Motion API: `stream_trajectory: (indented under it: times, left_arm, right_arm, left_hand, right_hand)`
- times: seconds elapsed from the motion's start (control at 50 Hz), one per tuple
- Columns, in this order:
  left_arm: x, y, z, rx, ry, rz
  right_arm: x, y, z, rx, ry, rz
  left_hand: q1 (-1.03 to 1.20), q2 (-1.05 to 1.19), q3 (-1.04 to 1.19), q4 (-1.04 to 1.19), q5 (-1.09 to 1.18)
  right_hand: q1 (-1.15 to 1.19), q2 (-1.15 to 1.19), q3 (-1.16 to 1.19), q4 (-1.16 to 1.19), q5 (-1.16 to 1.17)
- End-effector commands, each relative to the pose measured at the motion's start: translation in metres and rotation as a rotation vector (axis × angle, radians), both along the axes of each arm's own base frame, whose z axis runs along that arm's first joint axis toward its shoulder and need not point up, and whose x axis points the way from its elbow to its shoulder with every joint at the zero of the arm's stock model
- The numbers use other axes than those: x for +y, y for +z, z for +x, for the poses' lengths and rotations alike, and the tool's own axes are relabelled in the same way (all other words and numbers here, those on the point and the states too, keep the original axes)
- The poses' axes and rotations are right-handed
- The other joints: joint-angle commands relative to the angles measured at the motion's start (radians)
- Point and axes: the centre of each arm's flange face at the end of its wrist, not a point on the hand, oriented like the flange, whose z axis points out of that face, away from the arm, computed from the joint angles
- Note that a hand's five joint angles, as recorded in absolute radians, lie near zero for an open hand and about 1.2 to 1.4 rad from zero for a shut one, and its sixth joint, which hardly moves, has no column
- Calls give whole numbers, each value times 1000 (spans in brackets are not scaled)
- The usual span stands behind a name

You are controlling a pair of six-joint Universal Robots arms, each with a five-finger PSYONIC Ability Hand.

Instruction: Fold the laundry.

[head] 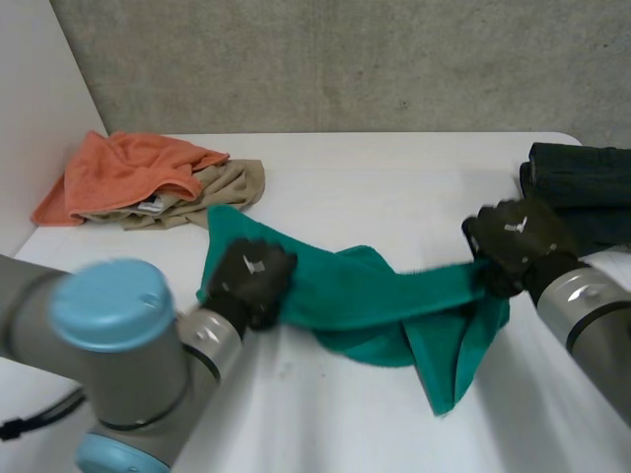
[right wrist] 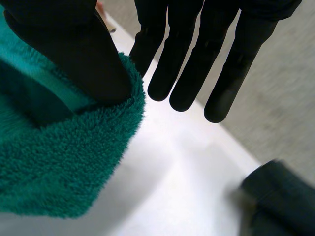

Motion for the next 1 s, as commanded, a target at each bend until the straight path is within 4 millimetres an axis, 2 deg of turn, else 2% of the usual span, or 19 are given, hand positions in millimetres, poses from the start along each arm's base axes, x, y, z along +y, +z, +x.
stream_trajectory:
  times: [0.02, 0.04, 0.1, 0.18, 0.24, 0.26, 0.42, 0.48, 0.5, 0.54, 0.58, 0.62, 0.64, 0.74, 0.78, 0.8, 0.82, 0.9, 1.0]
  left_arm:
    - [7, 97, 18, 165, 48, -227]
    - [8, 105, 20, 177, 52, -247]
    - [12, 131, 30, 206, 67, -297]
    - [11, 145, 37, 194, 79, -292]
    - [1, 144, 44, 161, 102, -258]
    - [-3, 141, 45, 149, 106, -242]
    - [-57, 55, 19, -13, 68, -42]
    - [-83, 42, 14, -44, 83, -51]
    - [-102, 43, 12, -54, 96, -85]
    - [-121, 50, 11, -49, 113, -131]
    - [-146, 74, 5, -5, 130, -243]
    - [-160, 101, 2, 51, 145, -344]
    - [-168, 129, -1, 108, 153, -450]
    - [-175, 198, -4, 269, 166, -742]
    - [-172, 217, -2, 313, 170, -815]
    - [-162, 241, 3, 351, 171, -890]
    - [-157, 251, 6, 362, 170, -913]
    - [-139, 254, 12, 354, 156, -879]
    - [-124, 216, 17, 287, 116, -733]
  right_arm:
    - [15, 74, -6, 34, 16, -214]
    - [18, 91, -8, 53, 12, -250]
    - [23, 109, -10, 92, 16, -254]
    - [32, 119, -13, 166, 35, -212]
    - [34, 110, -12, 244, 62, -153]
    - [32, 105, -12, 264, 66, -132]
    - [-12, 40, 10, 338, 119, 51]
    - [-32, 26, 25, 321, 111, 34]
    - [-38, 26, 29, 310, 99, 16]
    - [-60, 32, 40, 256, 38, -72]
    - [-76, 44, 44, 198, -16, -152]
    - [-96, 70, 49, 90, -85, -304]
    - [-101, 82, 50, 53, -102, -363]
    - [-111, 139, 54, -136, -133, -657]
    - [-105, 163, 51, -186, -138, -754]
    - [-101, 169, 51, -189, -135, -769]
    - [-98, 173, 50, -192, -131, -776]
    - [-83, 175, 50, -161, -65, -742]
    - [-70, 146, 54, -89, 42, -585]
  left_hand:
    - [296, 203, 207, 200, 257]
    - [296, 203, 207, 200, 257]
    - [296, 203, 207, 200, 257]
    - [296, 203, 207, 200, 257]
    - [296, 203, 207, 200, 257]
    - [296, 203, 207, 200, 257]
    - [296, 203, 207, 200, 257]
    - [296, 203, 207, 200, 257]
    - [296, 203, 207, 200, 257]
    - [296, 203, 207, 200, 257]
    - [296, 203, 207, 200, 257]
    - [296, 203, 207, 200, 257]
    - [296, 203, 207, 200, 257]
    - [296, 203, 207, 200, 257]
    - [296, 203, 207, 200, 257]
    - [296, 203, 207, 200, 257]
    - [296, 203, 207, 200, 257]
    - [296, 203, 207, 200, 257]
    - [296, 203, 207, 200, 257]
  right_hand:
    - [270, 217, 208, 199, 238]
    - [270, 217, 208, 199, 238]
    - [270, 217, 208, 199, 238]
    - [270, 217, 208, 199, 238]
    - [270, 217, 208, 199, 238]
    - [270, 217, 208, 199, 238]
    - [270, 217, 208, 199, 238]
    - [270, 217, 208, 199, 238]
    - [270, 217, 208, 199, 238]
    - [270, 217, 208, 199, 238]
    - [270, 217, 208, 199, 238]
    - [270, 217, 208, 199, 238]
    - [270, 217, 208, 199, 238]
    - [270, 217, 208, 199, 238]
    - [270, 217, 208, 199, 238]
    - [270, 217, 208, 199, 238]
    - [270, 217, 208, 199, 238]
    - [270, 217, 208, 199, 238]
    - [270, 217, 208, 199, 238]
